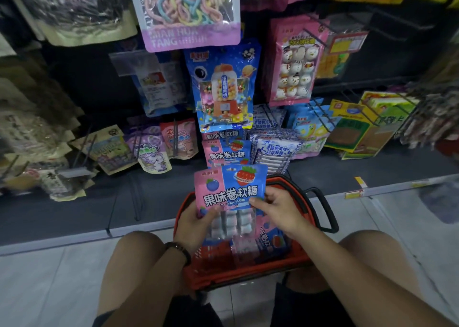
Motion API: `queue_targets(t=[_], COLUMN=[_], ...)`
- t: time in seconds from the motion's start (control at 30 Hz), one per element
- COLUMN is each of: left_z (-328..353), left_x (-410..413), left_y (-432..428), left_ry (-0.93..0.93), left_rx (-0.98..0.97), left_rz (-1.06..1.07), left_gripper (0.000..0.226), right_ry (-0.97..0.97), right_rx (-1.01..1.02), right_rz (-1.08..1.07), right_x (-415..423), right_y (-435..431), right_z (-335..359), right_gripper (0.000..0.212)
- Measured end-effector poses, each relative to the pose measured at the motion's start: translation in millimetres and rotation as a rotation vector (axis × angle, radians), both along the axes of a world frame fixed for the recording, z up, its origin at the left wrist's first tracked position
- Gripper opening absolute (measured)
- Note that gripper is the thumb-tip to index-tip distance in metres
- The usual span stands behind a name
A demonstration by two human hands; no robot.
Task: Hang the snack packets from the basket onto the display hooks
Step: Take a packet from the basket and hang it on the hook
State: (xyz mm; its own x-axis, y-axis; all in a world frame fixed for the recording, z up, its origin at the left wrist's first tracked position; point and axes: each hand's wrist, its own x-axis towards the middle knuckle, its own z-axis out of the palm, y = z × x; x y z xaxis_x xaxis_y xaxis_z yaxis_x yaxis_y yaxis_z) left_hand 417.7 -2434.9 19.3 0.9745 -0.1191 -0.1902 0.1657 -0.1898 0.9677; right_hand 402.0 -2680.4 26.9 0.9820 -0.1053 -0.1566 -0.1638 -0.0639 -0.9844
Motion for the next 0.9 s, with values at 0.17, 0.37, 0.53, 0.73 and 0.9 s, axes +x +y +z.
queue_targets(t=[0.17, 0.37, 0.53, 0.73, 0.9], left_z=[5.2, 9.3, 1.2, -12.3, -19.3], left_x=[30.9, 65.7, 95.2, 124.1, 151.9], left_y=[-1.3, -17.6, -24.4, -28.0, -35.6], left_ry=[-0.057, -0.217, -0.156, 0.004, 0.162], left_rx=[0.182, 0.388, 0.172, -0.034, -0.074], left_rz=[0.015, 0.152, 0.123, 0.086, 0.115], left_gripper=[0.028, 0.011, 0.017, 0.014, 0.022], right_ry=[-0.017, -0.078, -0.093, -0.003, 0.106], right_rx=[-0.192, -0.096, -0.078, -0.043, 0.069], right_rz=[-0.033, -0.033, -0.014, -0.053, -0.074], right_x=[17.6, 54.2, 84.2, 116.8, 145.3], right_y=[-9.9, -10.7, -13.7, -16.0, -10.8], right_z=[0.3, 15.6, 8.9, -13.6, -26.6], right_gripper=[0.005, 0.013, 0.007, 0.017, 0.013])
